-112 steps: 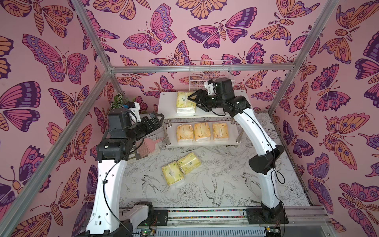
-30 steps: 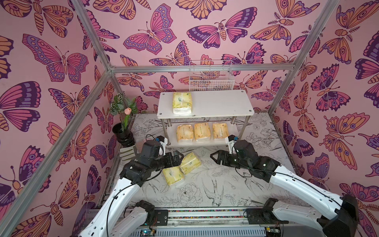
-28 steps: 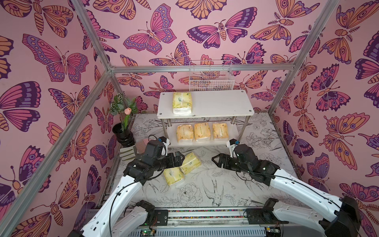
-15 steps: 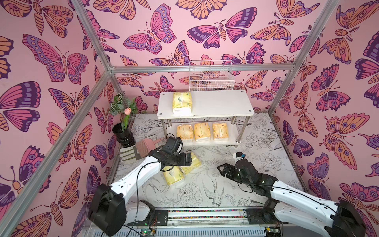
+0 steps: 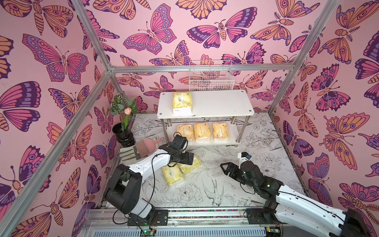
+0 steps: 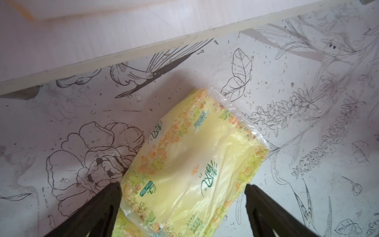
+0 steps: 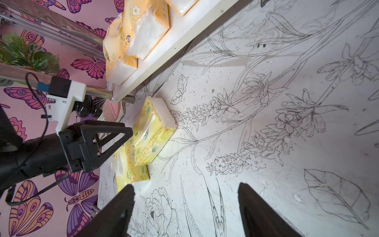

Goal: Place the tissue boxes on the shelf by color
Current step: Pick up the box of tissues from the center of the board.

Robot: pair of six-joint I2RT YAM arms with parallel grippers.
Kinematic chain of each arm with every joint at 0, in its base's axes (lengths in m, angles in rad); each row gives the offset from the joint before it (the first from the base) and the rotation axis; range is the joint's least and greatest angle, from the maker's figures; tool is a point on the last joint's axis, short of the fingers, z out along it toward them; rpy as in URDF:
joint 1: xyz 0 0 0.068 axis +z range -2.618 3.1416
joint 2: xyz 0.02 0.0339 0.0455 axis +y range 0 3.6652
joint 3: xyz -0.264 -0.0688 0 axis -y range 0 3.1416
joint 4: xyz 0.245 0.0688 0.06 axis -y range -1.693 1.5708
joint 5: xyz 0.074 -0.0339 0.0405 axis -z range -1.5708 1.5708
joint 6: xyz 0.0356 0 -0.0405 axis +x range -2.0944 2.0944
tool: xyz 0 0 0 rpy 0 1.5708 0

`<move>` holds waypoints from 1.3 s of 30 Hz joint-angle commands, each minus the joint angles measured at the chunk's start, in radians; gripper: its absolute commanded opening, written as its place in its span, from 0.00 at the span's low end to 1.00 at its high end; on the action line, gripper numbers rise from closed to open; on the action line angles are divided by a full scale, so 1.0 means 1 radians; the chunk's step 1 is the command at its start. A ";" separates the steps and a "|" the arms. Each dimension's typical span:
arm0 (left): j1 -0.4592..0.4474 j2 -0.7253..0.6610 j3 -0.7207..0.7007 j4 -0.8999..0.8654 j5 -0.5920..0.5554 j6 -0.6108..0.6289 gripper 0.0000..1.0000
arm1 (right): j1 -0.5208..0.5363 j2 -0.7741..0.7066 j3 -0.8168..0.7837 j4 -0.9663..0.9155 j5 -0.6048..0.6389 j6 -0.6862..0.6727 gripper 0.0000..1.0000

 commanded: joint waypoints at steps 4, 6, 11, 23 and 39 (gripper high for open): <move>-0.006 0.065 0.022 0.020 -0.035 0.029 1.00 | 0.006 -0.033 -0.024 -0.043 0.035 0.026 0.82; -0.005 0.081 0.022 0.028 -0.037 0.028 1.00 | 0.006 -0.034 -0.026 -0.044 0.036 0.028 0.82; -0.006 0.109 0.030 0.038 -0.002 0.020 1.00 | 0.007 -0.033 -0.027 -0.044 0.039 0.030 0.82; -0.073 0.089 -0.020 0.078 0.106 -0.065 1.00 | 0.006 -0.026 -0.030 -0.038 0.087 0.016 0.83; -0.219 0.006 -0.107 0.140 0.025 -0.355 1.00 | -0.012 0.113 -0.057 0.108 -0.023 -0.008 0.88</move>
